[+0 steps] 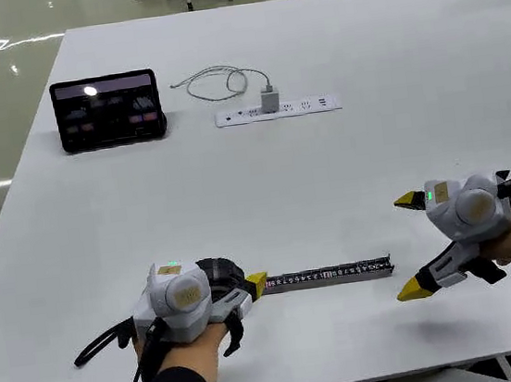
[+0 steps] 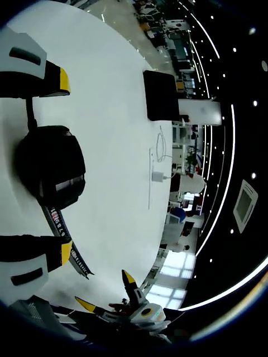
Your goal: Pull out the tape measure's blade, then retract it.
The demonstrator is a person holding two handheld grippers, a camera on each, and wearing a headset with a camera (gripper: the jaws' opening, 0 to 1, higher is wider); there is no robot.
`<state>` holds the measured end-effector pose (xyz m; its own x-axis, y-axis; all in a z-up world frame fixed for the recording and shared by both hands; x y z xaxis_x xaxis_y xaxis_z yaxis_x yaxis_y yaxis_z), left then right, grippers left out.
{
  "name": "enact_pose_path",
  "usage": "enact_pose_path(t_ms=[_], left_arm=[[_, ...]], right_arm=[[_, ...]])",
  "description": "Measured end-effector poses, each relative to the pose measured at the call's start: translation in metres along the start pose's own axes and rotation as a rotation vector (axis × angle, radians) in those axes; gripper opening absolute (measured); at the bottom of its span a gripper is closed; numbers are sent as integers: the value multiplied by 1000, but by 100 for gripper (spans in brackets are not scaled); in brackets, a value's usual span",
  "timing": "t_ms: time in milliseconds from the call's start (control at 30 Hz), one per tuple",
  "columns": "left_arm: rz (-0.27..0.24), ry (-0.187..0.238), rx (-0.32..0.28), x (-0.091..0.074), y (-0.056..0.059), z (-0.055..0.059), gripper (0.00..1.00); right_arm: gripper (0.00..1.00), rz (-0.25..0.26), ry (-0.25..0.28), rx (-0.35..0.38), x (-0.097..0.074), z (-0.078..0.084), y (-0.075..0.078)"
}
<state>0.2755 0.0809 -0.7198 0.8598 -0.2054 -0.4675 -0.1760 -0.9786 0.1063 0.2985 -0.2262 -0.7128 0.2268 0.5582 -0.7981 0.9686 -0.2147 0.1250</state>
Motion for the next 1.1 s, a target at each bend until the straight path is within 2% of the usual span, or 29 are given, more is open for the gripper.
enact_pose_path(t_ms=[100,200,267,433,600,667,733,833,1100], left_arm=[[6,15,30,1,1,-3,100],[15,16,44,3,3,-3,100],[18,13,43,2,5,-4,100],[21,24,45,2,4,-6,100],[19,21,58,2,5,-6,100],[19,24,62,2,5,-6,100],[19,27,62,2,5,-6,100],[19,28,62,2,5,-7,100],[17,33,60,2,4,-7,100]], right_arm=[[87,-51,-21,-13,10,5,1],[82,-78,-42,-26,13,4,-1],[75,-120,-41,-40,15,4,-2],[57,-179,-57,-89,19,2,1],[45,-201,-86,-95,24,4,3],[42,-211,-93,-101,26,4,2],[40,-216,-126,-142,28,7,2],[39,-233,-143,-140,32,12,1],[26,-242,-160,-146,34,12,0]])
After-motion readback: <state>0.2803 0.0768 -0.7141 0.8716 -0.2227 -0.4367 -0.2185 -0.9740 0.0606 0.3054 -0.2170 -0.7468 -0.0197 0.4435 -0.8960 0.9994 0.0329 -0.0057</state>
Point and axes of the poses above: the centre of the closed fingertips' face, and the gripper's own axes: x roughly forward along the fingers, y roughly to its right, z roughly out of its underside, the point moved 5 cm from there along -x, roughly backward along the fingers, and after that the axes turned 3 degrees about y, right-handed, at the moved point
